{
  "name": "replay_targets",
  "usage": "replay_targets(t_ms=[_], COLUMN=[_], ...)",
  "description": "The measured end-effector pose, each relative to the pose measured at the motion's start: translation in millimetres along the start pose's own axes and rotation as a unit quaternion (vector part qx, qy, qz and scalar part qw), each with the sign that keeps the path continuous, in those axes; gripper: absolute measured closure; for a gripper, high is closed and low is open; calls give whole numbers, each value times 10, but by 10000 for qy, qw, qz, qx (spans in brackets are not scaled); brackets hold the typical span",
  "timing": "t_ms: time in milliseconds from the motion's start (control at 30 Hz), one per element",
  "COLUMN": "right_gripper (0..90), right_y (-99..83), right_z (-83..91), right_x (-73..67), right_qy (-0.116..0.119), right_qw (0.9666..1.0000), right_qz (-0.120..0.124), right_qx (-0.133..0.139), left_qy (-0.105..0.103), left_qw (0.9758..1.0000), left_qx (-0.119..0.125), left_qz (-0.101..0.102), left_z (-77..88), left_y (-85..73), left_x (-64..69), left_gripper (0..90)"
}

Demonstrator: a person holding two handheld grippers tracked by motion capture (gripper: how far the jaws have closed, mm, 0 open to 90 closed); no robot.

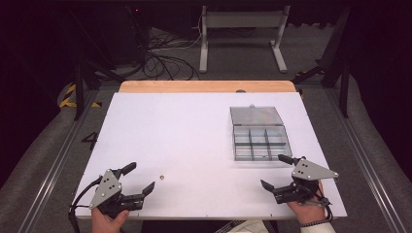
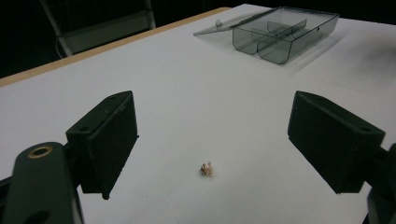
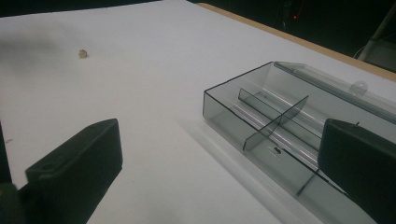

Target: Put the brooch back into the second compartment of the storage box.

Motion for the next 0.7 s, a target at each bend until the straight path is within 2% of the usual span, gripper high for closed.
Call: replay_targets(t_ms=[67, 133, 233, 633, 700], right_gripper=[7, 6, 10, 11, 11], right_y=[0, 0, -2, -5, -3], right_z=[2, 2, -1, -8, -12], right_x=[5, 3, 0, 0, -2], right_qy=[6, 11, 25, 49, 53], right_qw=[10000, 10000, 10000, 9999, 10000], right_qz=[-4, -12, -32, -80, -53], right_qx=[4, 4, -5, -41, -53], left_qy=[-57, -67, -112, -178, -173], left_qw=[10000, 9999, 9999, 9997, 9997], left_qx=[4, -11, -17, 42, 47], left_qz=[29, -74, -85, 175, 140], left_z=[-5, -7, -9, 8, 12], left_y=[1, 5, 9, 21, 25], left_x=[29, 31, 54, 53, 46], left_gripper=[168, 170, 171, 169, 168])
Point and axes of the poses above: each handheld gripper's, and its own axes: z roughly backward along the jaws, y roughly out of its top, x roughly to its right, the point moved 10 cm from there along -z, roughly forward along the jaws, and after that the axes turned 13 degrees about x, right-handed, at the moved point
